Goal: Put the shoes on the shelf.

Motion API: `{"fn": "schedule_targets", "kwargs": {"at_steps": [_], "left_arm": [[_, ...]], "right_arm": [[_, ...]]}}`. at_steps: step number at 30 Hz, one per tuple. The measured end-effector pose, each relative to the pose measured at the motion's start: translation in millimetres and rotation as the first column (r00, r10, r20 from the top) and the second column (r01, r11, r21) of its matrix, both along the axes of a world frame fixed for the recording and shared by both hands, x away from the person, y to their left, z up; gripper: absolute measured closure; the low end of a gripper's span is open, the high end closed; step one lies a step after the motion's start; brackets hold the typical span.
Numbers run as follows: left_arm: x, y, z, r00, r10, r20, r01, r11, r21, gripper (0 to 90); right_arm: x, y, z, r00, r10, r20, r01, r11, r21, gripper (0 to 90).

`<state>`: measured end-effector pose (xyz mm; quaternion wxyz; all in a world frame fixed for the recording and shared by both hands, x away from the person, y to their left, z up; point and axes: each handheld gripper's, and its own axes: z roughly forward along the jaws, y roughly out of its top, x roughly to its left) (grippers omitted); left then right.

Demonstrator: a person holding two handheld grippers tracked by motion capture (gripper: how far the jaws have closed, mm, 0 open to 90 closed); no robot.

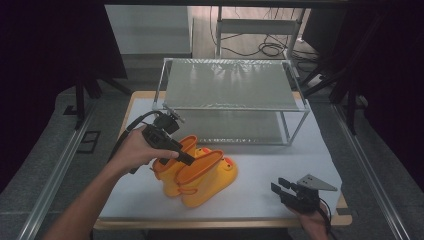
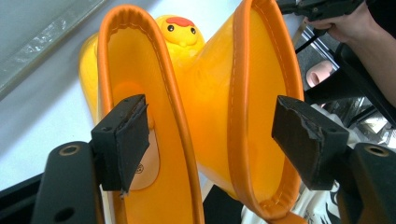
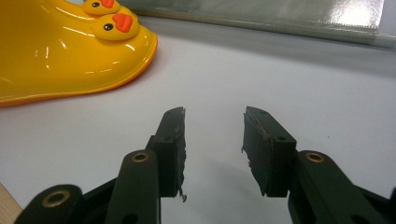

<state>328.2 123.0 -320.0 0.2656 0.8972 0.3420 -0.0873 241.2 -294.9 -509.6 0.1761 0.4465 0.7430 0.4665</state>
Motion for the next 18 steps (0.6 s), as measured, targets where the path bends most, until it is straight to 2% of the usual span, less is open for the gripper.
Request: {"fn": "schedule_targets", "kwargs": {"at_steps": [2, 5, 7, 15, 18], "left_arm": [[-0.9, 0.7, 2.0, 1.0000, -0.001, 0.007, 0.001, 0.9998, 0.017, 27.7], [-1.5, 5.0, 3.6, 0.9999, 0.015, 0.007, -0.015, 0.9997, 0.019, 27.7], [-2.3, 5.4, 1.9, 1.0000, 0.007, -0.005, -0.006, 0.9998, 0.020, 28.0], [-7.9, -1.3, 2.6, 0.9999, -0.004, 0.010, 0.004, 0.9989, 0.046, 28.9], [-11.3, -4.2, 1.9, 0.9996, -0.029, -0.005, 0.029, 0.9981, 0.054, 29.6]], "right_arm": [[-0.2, 0.2, 0.2, 1.0000, 0.003, -0.003, -0.003, 1.0000, -0.003, 57.9], [0.4, -0.9, 0.0, 1.0000, 0.002, 0.003, -0.002, 1.0000, -0.001, 57.9], [0.8, -1.3, 0.2, 1.0000, 0.002, 0.001, -0.002, 1.0000, 0.000, 57.9], [0.9, 0.6, 0.6, 1.0000, 0.005, 0.005, -0.005, 1.0000, -0.001, 57.9], [1.2, -0.3, 0.6, 1.0000, 0.003, 0.000, -0.003, 1.0000, -0.001, 57.9]]}}
